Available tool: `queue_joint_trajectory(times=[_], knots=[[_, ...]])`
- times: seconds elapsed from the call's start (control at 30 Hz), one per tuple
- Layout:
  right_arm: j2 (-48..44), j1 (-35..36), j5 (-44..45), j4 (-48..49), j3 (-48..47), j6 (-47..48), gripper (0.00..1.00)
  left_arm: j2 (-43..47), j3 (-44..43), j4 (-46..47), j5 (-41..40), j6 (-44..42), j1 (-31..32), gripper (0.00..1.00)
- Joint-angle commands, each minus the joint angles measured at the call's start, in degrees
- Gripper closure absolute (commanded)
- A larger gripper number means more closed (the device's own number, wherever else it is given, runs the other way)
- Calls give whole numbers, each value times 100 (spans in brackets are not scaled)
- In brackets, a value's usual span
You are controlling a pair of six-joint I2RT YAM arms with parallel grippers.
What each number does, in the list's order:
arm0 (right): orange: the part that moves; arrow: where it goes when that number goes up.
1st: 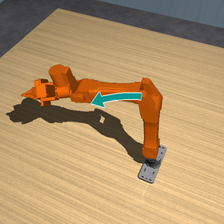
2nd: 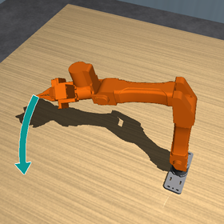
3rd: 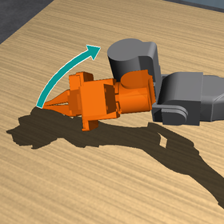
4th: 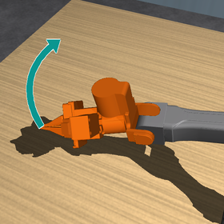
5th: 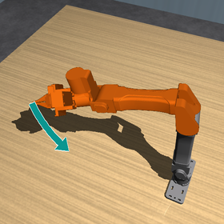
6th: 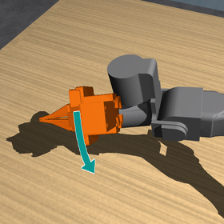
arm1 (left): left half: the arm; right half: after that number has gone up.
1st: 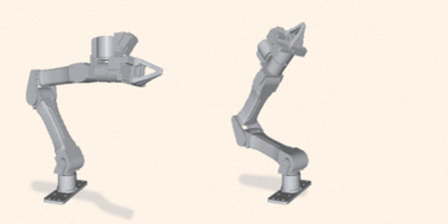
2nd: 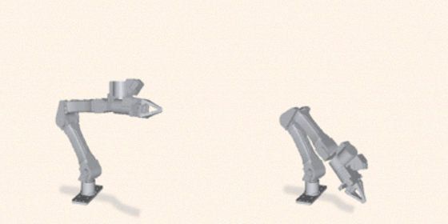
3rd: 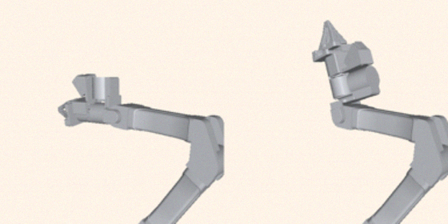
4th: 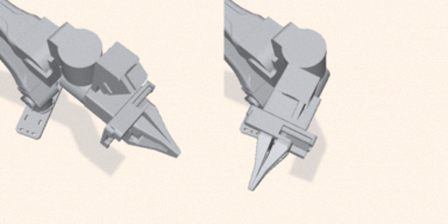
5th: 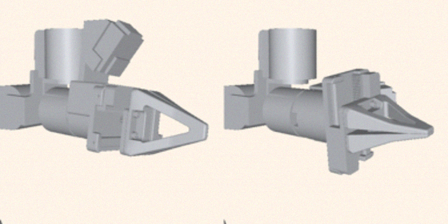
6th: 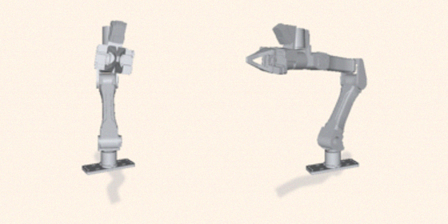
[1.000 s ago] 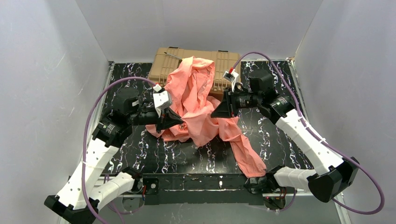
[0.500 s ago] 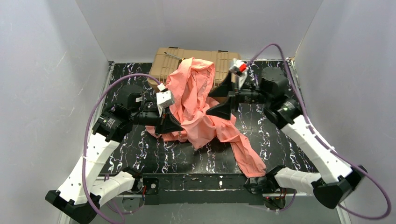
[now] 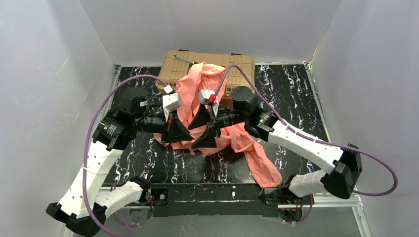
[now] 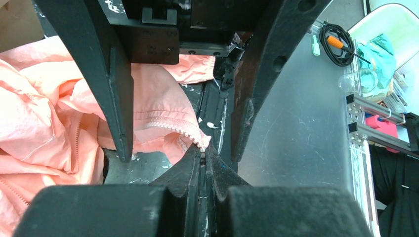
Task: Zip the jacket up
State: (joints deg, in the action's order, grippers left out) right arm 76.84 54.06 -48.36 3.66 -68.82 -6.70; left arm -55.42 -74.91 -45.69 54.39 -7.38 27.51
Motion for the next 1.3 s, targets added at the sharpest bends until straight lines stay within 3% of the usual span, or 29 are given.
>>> queue_joint_trajectory(times=[0.0,0.1,0.2,0.4,0.47,0.57,0.63,0.67,0.73,0.8,1.0,1.1,1.27], knots=[[-269,69,-101,506,331,-9,16,-40,-382,-336,96,15,-10,100],[-510,67,78,631,562,-81,25,-112,-602,-471,21,-56,-10,100],[-716,69,239,641,702,-161,40,-166,-793,-665,-116,-276,-14,100],[-827,65,328,1057,761,-709,93,-227,-812,-681,-148,-280,-9,100],[-828,56,335,1110,740,-923,99,-205,-761,-632,-179,-258,-9,100],[-836,43,70,1189,734,-1137,99,-49,-562,-386,-120,-143,-9,68],[-826,43,-72,1366,766,-1291,99,64,-386,-160,59,23,-9,54],[-806,43,-144,1475,772,-1377,99,110,-326,-76,202,87,-6,46],[-772,43,-245,1645,792,-1484,99,186,-229,65,383,135,-13,43],[-752,37,-300,1844,825,-1601,99,231,-208,94,472,122,-14,47],[-575,-13,-466,1867,791,-1774,99,216,-357,186,356,128,-9,86],[-566,-112,-460,1842,820,-1809,99,218,-362,252,328,175,-16,100],[-858,-658,-346,1733,991,-1845,96,274,-400,127,439,121,-17,100]])
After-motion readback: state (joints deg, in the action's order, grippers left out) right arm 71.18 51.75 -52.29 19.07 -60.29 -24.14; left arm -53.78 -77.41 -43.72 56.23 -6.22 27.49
